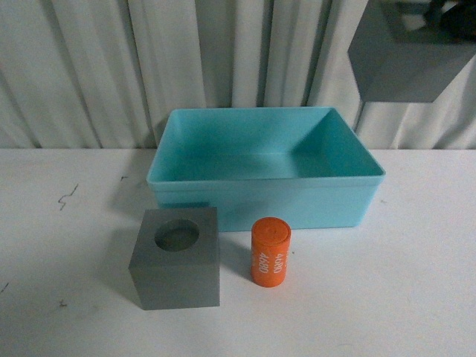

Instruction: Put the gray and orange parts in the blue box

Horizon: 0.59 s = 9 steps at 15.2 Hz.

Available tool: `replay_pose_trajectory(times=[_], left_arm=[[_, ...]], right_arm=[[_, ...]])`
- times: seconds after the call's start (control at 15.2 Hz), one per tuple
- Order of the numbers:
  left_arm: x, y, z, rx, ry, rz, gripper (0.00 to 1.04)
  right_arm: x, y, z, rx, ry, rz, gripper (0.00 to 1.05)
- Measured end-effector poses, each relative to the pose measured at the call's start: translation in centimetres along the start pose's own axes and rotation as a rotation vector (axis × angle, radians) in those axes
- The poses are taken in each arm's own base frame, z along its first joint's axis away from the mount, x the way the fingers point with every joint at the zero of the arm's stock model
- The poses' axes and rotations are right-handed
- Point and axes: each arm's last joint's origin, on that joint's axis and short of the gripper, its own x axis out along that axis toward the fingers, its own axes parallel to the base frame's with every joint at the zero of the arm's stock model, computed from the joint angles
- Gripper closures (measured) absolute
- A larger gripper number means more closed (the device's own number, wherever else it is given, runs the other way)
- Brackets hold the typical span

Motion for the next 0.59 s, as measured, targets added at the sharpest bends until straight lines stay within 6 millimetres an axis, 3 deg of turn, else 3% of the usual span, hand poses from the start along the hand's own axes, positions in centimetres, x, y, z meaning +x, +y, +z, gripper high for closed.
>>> replay_pose_trajectory(times=[0.13, 0.26, 0.59], left_arm=[[0.0, 0.0, 0.0, 0.000, 0.000, 0.000, 0.07], [0.0, 0.0, 0.0, 0.000, 0.000, 0.000, 0.07], [0.0, 0.0, 0.0, 0.000, 0.000, 0.000, 0.07]], right_arm=[[3.3, 0.6, -1.4, -0.007, 0.049, -0.001, 0.86], [6.0, 2.7, -3.8, -0.019, 0.126, 0.045, 0.86], [7.0, 3.0, -6.1, -0.019, 0.182, 0.006, 0.87]])
